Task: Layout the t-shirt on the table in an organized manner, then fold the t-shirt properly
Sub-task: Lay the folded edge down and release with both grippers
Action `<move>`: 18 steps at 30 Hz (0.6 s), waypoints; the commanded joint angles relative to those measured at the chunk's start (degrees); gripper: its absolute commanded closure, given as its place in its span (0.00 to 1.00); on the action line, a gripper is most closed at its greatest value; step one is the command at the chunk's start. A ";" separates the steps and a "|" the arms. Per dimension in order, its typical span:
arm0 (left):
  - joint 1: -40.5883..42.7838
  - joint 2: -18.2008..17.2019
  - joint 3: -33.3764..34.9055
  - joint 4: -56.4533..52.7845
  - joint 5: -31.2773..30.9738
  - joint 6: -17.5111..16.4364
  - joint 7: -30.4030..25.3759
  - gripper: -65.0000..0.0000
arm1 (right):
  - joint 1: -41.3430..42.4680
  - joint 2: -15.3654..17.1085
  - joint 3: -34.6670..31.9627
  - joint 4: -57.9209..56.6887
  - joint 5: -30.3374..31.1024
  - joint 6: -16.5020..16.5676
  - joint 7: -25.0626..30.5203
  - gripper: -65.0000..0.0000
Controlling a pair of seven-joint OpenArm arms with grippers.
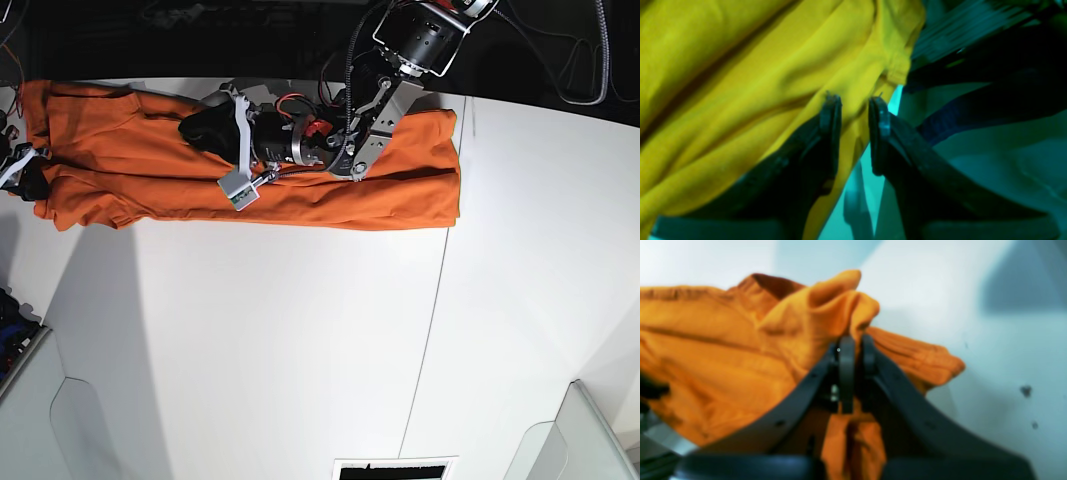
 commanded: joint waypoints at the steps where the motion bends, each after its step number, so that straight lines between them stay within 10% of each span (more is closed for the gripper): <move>1: 0.04 -0.37 -0.07 -1.95 2.67 3.28 2.75 0.74 | -0.50 1.49 1.42 2.19 0.98 0.20 0.90 1.00; 12: -0.90 -0.35 -0.07 -3.26 2.54 3.26 2.75 0.74 | -11.28 1.42 5.77 8.11 1.22 0.17 0.50 1.00; 15: -0.90 -0.35 -0.07 -3.26 2.54 3.26 2.78 0.74 | -12.20 1.44 5.77 8.11 1.16 -0.02 0.26 0.65; 18: -0.90 -0.37 -0.07 -3.23 2.54 3.26 2.97 0.74 | -12.20 1.46 5.81 8.13 1.20 -0.09 0.46 0.56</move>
